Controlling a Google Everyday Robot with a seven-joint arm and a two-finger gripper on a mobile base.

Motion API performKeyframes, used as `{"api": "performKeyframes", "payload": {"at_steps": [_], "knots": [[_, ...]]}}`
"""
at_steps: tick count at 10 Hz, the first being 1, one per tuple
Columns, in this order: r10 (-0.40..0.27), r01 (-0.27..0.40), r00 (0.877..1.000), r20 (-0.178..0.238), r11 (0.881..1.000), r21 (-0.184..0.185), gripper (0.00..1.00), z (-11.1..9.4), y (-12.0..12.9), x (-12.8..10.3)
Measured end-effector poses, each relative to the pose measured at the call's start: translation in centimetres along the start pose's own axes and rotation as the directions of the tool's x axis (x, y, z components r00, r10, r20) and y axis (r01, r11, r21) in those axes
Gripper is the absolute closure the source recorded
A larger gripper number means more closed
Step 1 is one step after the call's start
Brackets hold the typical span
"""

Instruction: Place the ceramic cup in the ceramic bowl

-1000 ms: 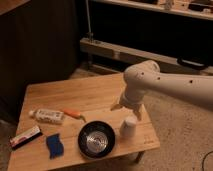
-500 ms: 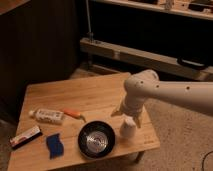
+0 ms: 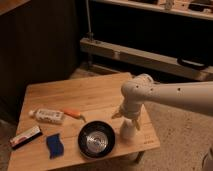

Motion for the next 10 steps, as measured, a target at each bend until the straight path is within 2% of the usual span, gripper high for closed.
{"api": "performKeyframes", "payload": {"at_steps": [4, 10], "knots": [[0.008, -0.008, 1.000, -0.018, 1.000, 0.000, 0.22, 1.1, -0.2, -0.9], [-0.023, 0.023, 0.998, -0.052, 1.000, -0.003, 0.84, 2.3, 0.9, -1.4]]}}
